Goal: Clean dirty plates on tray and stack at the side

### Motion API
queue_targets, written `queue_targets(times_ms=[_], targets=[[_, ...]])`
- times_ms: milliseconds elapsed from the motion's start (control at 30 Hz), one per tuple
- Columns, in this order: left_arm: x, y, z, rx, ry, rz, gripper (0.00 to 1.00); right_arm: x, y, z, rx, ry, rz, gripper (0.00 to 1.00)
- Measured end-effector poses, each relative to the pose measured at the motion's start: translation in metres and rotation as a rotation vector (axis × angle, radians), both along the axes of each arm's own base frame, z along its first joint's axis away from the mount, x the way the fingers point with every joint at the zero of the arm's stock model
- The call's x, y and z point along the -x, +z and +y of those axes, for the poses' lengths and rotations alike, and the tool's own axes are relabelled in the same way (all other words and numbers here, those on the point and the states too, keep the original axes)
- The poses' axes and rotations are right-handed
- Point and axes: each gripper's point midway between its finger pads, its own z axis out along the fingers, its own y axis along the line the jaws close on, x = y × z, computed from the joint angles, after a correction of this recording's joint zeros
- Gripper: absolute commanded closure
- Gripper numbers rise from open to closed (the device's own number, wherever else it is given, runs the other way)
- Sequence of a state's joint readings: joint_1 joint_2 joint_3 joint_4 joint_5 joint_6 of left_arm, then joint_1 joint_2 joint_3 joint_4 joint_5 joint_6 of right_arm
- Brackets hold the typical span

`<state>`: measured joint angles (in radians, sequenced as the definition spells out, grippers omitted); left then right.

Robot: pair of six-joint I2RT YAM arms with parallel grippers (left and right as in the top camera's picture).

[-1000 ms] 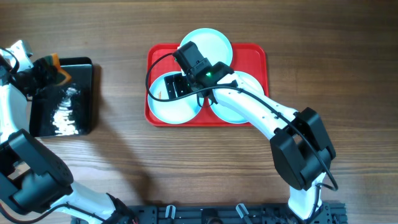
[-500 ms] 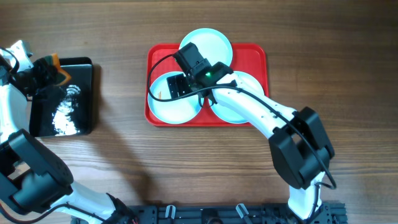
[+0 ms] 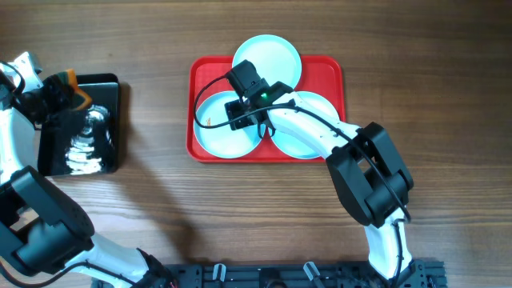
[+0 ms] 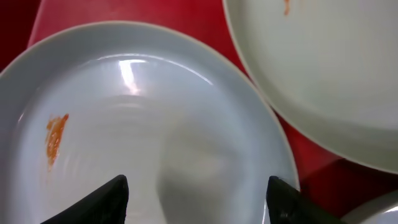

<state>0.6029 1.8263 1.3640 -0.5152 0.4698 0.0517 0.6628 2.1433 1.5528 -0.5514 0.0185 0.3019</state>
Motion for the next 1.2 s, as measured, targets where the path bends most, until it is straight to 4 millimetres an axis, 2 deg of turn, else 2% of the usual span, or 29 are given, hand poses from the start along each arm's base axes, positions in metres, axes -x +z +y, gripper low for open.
queue_targets(times_ms=[67, 133, 233, 367, 567, 700, 833, 1200], targets=[[0.0, 0.0, 0.0, 0.0, 0.0, 0.0, 0.96, 0.004, 0.0, 0.001, -0.002, 0.02, 0.015, 0.2], [0.0, 0.0, 0.0, 0.0, 0.0, 0.0, 0.96, 0.005, 0.007, 0.0, -0.002, 0.02, 0.012, 0.16], [0.0, 0.0, 0.0, 0.0, 0.0, 0.0, 0.96, -0.002, 0.022, -0.01, 0.02, -0.014, -0.036, 0.16], [0.0, 0.0, 0.0, 0.0, 0.0, 0.0, 0.96, -0.013, 0.025, -0.024, 0.041, -0.055, -0.06, 0.16], [0.0, 0.0, 0.0, 0.0, 0.0, 0.001, 0.96, -0.02, 0.026, -0.023, 0.037, -0.061, -0.087, 0.16], [0.0, 0.0, 0.0, 0.001, 0.0, 0.001, 0.96, -0.021, 0.024, -0.022, 0.034, -0.059, -0.088, 0.21], [0.0, 0.0, 0.0, 0.001, 0.0, 0.001, 0.96, -0.019, 0.006, -0.022, 0.053, -0.053, -0.057, 0.22], [0.001, -0.001, -0.001, 0.003, 0.0, 0.004, 0.96, -0.011, 0.004, -0.018, 0.025, -0.04, -0.019, 0.34]])
